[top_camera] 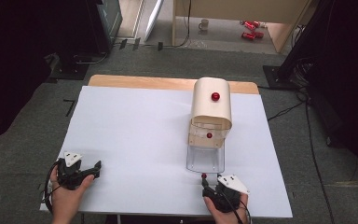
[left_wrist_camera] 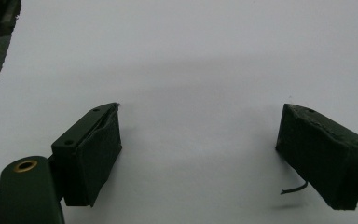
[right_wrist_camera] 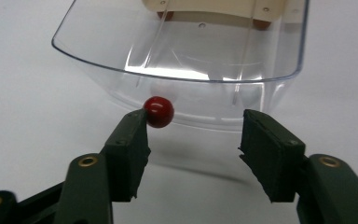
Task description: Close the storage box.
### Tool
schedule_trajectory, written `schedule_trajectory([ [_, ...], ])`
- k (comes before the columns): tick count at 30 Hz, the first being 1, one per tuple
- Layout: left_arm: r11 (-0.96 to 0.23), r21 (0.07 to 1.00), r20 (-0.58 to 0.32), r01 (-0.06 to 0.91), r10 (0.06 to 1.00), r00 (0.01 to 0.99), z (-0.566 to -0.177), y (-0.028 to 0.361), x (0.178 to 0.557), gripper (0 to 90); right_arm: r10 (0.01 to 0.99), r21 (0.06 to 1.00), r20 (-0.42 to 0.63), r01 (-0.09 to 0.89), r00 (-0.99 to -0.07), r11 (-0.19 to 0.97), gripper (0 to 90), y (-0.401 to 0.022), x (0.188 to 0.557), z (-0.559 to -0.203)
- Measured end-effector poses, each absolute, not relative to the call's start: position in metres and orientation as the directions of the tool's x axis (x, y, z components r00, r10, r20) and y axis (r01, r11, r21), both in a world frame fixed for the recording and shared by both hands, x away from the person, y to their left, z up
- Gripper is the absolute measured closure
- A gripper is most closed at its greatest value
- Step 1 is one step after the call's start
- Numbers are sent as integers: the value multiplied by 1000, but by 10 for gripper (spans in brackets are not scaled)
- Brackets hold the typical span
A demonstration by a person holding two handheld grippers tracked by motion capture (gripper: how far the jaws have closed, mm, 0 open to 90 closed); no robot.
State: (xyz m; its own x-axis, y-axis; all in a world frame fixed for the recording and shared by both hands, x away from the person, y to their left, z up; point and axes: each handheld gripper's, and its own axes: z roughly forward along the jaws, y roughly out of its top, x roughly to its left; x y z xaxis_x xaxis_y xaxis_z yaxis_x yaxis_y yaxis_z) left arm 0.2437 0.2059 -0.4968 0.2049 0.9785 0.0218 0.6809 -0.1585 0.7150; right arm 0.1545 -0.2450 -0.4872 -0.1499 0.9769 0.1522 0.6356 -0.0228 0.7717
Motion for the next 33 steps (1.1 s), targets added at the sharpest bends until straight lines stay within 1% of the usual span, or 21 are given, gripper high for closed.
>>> schedule_trajectory([
  [3, -159, 715, 22, 681, 979, 205, -497, 206, 244, 140, 975, 768, 152, 641, -164, -12, 446, -240, 155, -488],
  [7, -159, 715, 22, 681, 979, 205, -497, 206, 244, 140, 973, 762, 151, 648, -175, -1, 478, -235, 157, -490],
  [9, -159, 715, 22, 681, 978, 205, -497, 206, 244, 141, 970, 761, 157, 649, -185, 0, 527, -233, 157, -491],
  [12, -159, 715, 22, 681, 978, 205, -497, 206, 244, 140, 967, 760, 159, 650, -199, 8, 561, -232, 159, -492],
  [15, -159, 715, 22, 681, 978, 205, -497, 206, 244, 140, 967, 761, 158, 649, -202, 11, 620, -231, 160, -491],
  [21, -158, 715, 22, 681, 979, 205, -497, 206, 244, 141, 965, 770, 171, 638, -201, -4, 705, -233, 161, -488],
  [23, -158, 715, 22, 681, 979, 205, -497, 206, 244, 140, 964, 770, 172, 638, -201, -5, 711, -234, 161, -487],
  [25, -159, 715, 22, 681, 979, 205, -497, 206, 244, 140, 963, 770, 172, 638, -209, 1, 736, -234, 162, -485],
  [33, -159, 715, 21, 681, 978, 205, -497, 206, 244, 140, 962, 778, 175, 628, -209, -5, 744, -236, 166, -480],
])
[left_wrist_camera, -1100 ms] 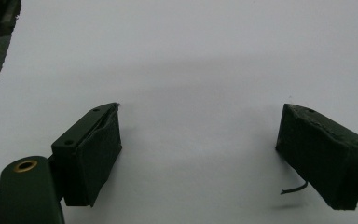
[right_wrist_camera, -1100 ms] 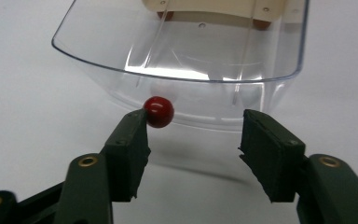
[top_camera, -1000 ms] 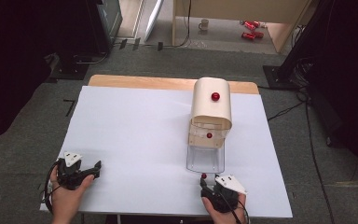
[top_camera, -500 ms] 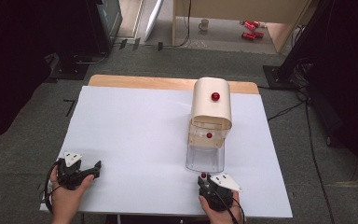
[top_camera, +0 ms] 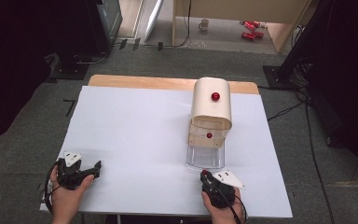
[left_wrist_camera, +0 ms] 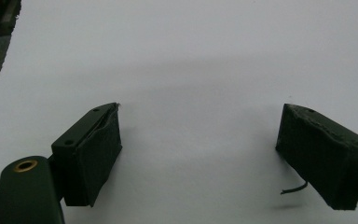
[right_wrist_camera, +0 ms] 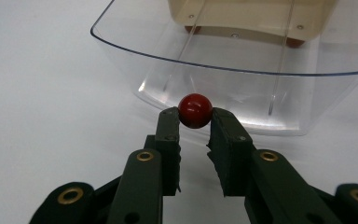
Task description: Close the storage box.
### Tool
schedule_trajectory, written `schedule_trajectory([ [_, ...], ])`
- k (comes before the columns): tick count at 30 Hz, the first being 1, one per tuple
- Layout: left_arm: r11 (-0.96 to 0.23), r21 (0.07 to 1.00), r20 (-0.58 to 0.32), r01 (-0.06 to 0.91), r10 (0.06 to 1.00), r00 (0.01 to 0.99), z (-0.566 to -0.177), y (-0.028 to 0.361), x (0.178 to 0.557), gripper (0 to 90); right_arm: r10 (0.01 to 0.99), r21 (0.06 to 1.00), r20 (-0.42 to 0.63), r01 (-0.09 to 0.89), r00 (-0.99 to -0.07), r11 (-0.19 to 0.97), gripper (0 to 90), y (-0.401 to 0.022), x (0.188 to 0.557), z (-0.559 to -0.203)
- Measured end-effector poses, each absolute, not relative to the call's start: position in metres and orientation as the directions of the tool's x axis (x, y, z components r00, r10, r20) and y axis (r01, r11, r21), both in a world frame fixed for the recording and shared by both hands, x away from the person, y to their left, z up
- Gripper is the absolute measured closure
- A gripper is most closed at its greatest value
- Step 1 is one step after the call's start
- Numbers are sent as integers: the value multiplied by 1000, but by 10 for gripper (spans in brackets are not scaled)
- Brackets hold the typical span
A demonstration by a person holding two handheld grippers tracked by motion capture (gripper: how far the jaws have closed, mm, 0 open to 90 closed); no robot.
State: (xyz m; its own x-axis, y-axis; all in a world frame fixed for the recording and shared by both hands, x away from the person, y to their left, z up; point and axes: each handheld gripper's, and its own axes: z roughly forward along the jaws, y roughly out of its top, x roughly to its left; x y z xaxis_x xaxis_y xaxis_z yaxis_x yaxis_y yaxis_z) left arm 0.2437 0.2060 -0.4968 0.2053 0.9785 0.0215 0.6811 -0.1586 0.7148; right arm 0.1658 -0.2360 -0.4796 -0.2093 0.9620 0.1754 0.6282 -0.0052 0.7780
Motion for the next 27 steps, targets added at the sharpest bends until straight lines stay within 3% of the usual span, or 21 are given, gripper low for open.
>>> schedule_trajectory([
  [27, -159, 715, 21, 681, 978, 206, -497, 206, 244, 140, 972, 797, 147, 604, -182, -7, 744, -237, 207, -472],
])
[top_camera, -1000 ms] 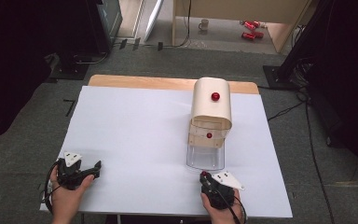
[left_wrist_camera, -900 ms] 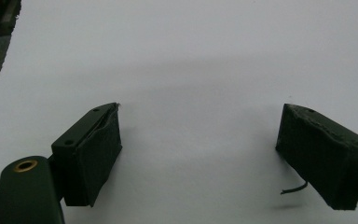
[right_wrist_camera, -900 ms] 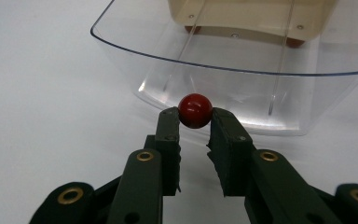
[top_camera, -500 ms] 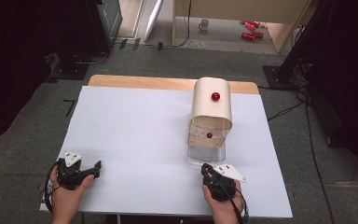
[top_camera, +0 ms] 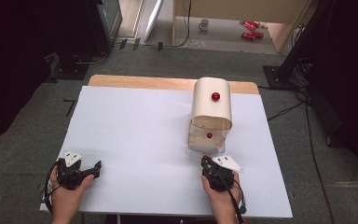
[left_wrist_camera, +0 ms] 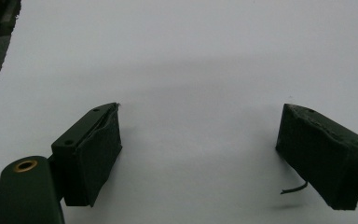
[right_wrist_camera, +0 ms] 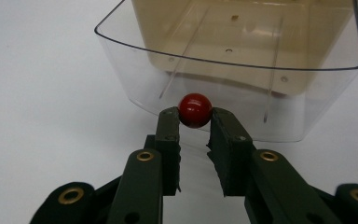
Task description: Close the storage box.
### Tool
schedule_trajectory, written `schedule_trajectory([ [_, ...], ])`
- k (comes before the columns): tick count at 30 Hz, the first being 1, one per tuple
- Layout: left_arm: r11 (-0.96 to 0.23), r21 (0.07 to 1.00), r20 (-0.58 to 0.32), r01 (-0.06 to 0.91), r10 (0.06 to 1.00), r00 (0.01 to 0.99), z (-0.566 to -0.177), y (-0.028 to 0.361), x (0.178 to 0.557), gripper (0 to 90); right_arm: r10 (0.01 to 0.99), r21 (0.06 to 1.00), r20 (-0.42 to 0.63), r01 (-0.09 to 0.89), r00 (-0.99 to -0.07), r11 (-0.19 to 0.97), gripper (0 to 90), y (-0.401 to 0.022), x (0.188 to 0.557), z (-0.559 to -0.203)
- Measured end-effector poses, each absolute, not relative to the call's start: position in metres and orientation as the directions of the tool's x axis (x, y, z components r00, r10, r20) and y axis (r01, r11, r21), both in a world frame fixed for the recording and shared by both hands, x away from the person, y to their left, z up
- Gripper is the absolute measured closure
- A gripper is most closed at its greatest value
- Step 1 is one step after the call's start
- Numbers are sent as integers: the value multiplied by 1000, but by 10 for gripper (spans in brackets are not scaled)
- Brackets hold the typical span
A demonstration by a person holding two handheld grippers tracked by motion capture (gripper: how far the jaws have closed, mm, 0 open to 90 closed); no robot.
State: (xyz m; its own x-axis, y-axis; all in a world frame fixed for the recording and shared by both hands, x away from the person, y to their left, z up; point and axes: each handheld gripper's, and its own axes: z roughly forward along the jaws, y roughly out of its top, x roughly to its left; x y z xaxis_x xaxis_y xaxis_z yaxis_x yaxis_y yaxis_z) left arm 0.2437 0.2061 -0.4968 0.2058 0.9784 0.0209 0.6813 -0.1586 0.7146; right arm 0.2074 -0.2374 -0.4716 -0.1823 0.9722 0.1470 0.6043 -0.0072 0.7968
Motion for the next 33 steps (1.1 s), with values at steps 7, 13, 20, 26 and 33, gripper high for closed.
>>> schedule_trajectory([
  [7, -158, 714, 21, 682, 978, 206, -497, 206, 244, 140, 974, 797, 139, 605, -180, -2, 742, -238, 216, -472],
  [13, -158, 714, 21, 682, 978, 206, -497, 206, 244, 140, 975, 796, 128, 606, -181, 8, 741, -238, 224, -471],
  [20, -158, 714, 20, 682, 978, 206, -497, 206, 244, 140, 976, 796, 124, 605, -177, 8, 741, -239, 231, -471],
  [26, -158, 714, 20, 682, 978, 206, -497, 206, 244, 140, 977, 797, 124, 603, -175, 7, 740, -240, 235, -471],
  [33, -158, 715, 21, 681, 978, 206, -497, 206, 244, 140, 978, 801, 125, 599, -166, 0, 739, -240, 240, -472],
])
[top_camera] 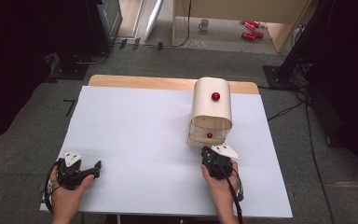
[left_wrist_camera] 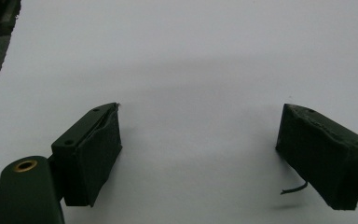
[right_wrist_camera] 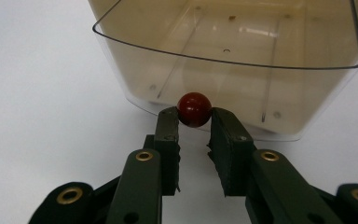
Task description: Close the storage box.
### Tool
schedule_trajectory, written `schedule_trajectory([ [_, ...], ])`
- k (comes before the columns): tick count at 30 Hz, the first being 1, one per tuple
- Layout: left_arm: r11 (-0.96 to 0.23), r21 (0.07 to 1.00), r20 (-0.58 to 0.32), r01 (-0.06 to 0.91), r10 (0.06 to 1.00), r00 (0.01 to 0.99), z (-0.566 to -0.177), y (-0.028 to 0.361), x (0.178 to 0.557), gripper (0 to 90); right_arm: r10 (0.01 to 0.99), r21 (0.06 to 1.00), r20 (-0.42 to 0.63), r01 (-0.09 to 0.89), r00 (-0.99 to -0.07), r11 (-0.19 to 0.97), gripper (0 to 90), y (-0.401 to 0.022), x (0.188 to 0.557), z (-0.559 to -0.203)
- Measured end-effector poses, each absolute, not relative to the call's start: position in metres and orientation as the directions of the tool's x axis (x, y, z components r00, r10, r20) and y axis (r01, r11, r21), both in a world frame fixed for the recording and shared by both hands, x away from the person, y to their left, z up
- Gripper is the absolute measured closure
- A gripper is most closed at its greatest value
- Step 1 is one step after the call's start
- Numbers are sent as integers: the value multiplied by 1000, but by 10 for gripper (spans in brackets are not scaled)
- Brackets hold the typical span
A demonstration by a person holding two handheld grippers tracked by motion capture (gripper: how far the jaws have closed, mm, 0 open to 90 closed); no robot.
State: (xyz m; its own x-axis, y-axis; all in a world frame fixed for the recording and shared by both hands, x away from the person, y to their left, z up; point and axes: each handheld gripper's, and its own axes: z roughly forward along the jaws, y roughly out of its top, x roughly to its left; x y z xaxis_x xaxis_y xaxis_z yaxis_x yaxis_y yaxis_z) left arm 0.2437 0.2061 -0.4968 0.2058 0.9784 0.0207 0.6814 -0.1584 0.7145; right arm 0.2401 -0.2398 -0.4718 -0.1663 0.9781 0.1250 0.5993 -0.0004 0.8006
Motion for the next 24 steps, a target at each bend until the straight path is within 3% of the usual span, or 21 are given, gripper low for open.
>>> schedule_trajectory([
  [17, -159, 714, 20, 682, 978, 206, -497, 206, 244, 140, 980, 804, 130, 595, -148, -17, 718, -245, 245, -473],
  [18, -158, 715, 21, 682, 978, 206, -497, 206, 244, 140, 978, 798, 127, 603, -167, -1, 586, -245, 245, -475],
  [19, -158, 715, 21, 682, 978, 206, -497, 206, 244, 140, 978, 798, 127, 603, -167, -1, 586, -245, 245, -475],
  [20, -158, 714, 20, 682, 978, 206, -497, 206, 244, 140, 969, 777, 139, 629, -205, 21, 455, -247, 246, -480],
  [22, -158, 714, 20, 682, 978, 206, -497, 206, 244, 140, 964, 759, 138, 650, -225, 43, 316, -249, 244, -484],
  [23, -158, 714, 20, 682, 978, 206, -497, 206, 244, 140, 964, 759, 138, 650, -225, 43, 316, -249, 244, -484],
  [24, -158, 714, 20, 682, 978, 206, -497, 206, 244, 140, 968, 749, 130, 661, -216, 47, 207, -254, 241, -489],
])
